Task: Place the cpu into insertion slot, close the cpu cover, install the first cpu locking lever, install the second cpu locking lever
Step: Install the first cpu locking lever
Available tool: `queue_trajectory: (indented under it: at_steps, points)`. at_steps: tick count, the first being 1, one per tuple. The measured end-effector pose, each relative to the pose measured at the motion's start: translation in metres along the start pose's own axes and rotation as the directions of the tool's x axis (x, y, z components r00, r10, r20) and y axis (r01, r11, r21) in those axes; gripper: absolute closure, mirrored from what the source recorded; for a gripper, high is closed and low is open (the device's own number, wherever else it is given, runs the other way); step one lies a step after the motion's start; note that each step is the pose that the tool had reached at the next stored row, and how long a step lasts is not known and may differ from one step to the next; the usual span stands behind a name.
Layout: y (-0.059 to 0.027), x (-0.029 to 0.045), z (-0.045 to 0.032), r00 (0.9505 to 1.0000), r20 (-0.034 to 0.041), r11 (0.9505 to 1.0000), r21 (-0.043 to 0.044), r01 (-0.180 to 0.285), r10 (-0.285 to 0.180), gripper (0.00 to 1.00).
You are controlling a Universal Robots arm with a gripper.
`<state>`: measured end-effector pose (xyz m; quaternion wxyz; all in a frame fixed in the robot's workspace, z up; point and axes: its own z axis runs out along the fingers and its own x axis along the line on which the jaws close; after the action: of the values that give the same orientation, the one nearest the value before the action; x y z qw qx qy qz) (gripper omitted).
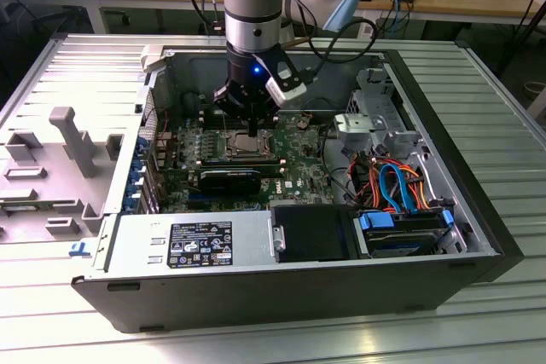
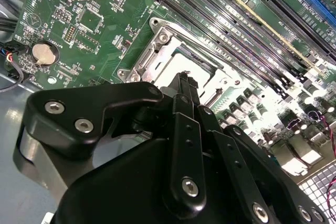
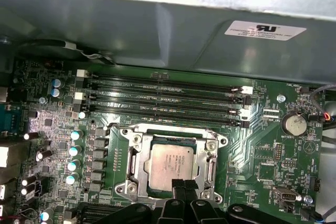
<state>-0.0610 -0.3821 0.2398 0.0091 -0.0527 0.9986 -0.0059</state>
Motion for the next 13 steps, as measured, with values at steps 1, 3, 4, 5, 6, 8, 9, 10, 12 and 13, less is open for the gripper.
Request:
queue_trajectory:
  at_steps: [1, 3, 4, 5, 6, 8, 9, 10, 12, 13]
  points:
    - [0.0000, 0.0000, 0.0000, 1.0000, 0.0000, 1.0000, 0.0000, 0.001, -0.001, 0.89]
    - [0.0000, 0.0000, 0.0000, 1.0000, 0.0000, 1.0000, -0.0001, 0.003, -0.003, 0.89]
    - [0.0000, 0.0000, 0.0000, 1.0000, 0.0001, 1.0000, -0.0001, 0.004, -0.004, 0.89]
    - [0.0000, 0.0000, 0.0000, 1.0000, 0.0000, 1.0000, -0.0001, 0.005, -0.005, 0.89]
    - [0.0000, 0.0000, 0.0000, 1.0000, 0.0001, 1.0000, -0.0001, 0.007, -0.007, 0.89]
    - [0.0000, 0.0000, 0.0000, 1.0000, 0.0001, 1.0000, -0.0002, 0.009, -0.009, 0.89]
    - [0.0000, 0.0000, 0.0000, 0.9999, 0.0002, 0.9999, -0.0002, 0.010, -0.010, 0.89]
    - [0.0000, 0.0000, 0.0000, 0.9999, 0.0001, 0.9999, -0.0002, 0.011, -0.011, 0.89]
    - [0.0000, 0.0000, 0.0000, 0.9999, 0.0002, 0.9999, -0.0002, 0.013, -0.013, 0.89]
    - [0.0000, 0.0000, 0.0000, 0.9999, 0.0002, 0.9999, -0.0003, 0.015, -0.015, 0.89]
